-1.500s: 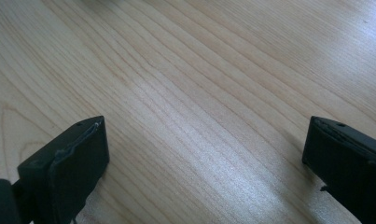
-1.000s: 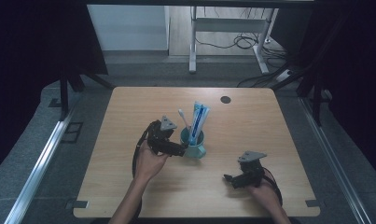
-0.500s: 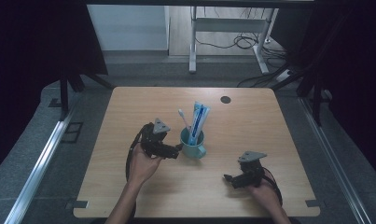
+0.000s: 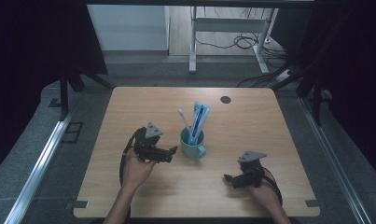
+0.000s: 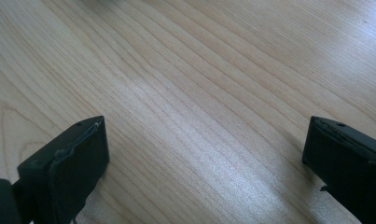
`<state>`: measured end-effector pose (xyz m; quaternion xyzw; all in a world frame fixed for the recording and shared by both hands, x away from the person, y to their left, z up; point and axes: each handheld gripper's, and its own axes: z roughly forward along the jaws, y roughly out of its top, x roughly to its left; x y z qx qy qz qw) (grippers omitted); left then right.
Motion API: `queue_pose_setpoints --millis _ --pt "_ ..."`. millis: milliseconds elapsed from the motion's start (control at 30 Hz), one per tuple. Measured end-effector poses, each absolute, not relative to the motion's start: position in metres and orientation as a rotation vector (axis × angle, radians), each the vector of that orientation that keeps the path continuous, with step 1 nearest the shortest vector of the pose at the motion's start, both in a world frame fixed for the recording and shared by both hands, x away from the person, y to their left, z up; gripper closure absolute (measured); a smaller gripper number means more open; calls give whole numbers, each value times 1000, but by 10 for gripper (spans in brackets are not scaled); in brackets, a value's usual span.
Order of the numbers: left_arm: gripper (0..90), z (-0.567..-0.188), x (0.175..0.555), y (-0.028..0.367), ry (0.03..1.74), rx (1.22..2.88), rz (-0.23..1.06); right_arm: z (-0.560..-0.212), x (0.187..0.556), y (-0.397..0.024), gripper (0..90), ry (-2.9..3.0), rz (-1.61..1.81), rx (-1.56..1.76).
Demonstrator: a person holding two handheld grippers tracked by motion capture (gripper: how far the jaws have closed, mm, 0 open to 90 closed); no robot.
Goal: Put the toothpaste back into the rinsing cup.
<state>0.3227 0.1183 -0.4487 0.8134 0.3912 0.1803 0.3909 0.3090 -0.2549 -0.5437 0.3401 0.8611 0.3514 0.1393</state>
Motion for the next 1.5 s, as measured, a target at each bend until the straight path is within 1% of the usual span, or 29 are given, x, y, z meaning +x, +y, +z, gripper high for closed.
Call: queue_pose_setpoints --millis 400,867,1133,1500 --pt "0 -459 310 138 1029 2058 468 -544 309 -255 1 2488 1016 983" --pt "0 -480 297 154 1069 2065 471 -544 309 -255 1 2488 1016 984" --pt "0 -493 291 155 1074 2074 468 -544 309 -255 1 2488 1016 985" --pt "0 -514 286 147 1077 2102 461 -544 309 -255 2 2487 1016 988"
